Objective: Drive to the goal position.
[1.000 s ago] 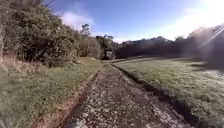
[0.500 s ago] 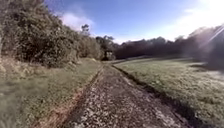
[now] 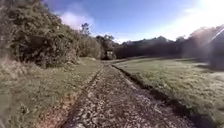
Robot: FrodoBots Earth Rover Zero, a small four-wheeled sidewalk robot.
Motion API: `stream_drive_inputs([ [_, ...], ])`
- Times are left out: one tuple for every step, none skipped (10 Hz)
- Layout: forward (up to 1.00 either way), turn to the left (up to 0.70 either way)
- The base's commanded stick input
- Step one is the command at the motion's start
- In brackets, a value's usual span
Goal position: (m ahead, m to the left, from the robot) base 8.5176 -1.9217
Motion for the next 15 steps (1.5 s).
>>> stream_drive_inputs([
  [0.85, -0.3],
  [0.85, -0.14],
  [0.85, 0.0],
  [0.85, 0.0],
  [0.85, 0.0],
  [0.85, 0.0],
  [0.85, 0.0],
  [0.85, 0.0],
  [0.85, 0.0],
  [0.85, 0.0],
  [0.85, 0.0],
  [0.85, 0.0],
  [0.85, 0.0],
  [0.85, 0.0],
  [0.85, 0.0],
])
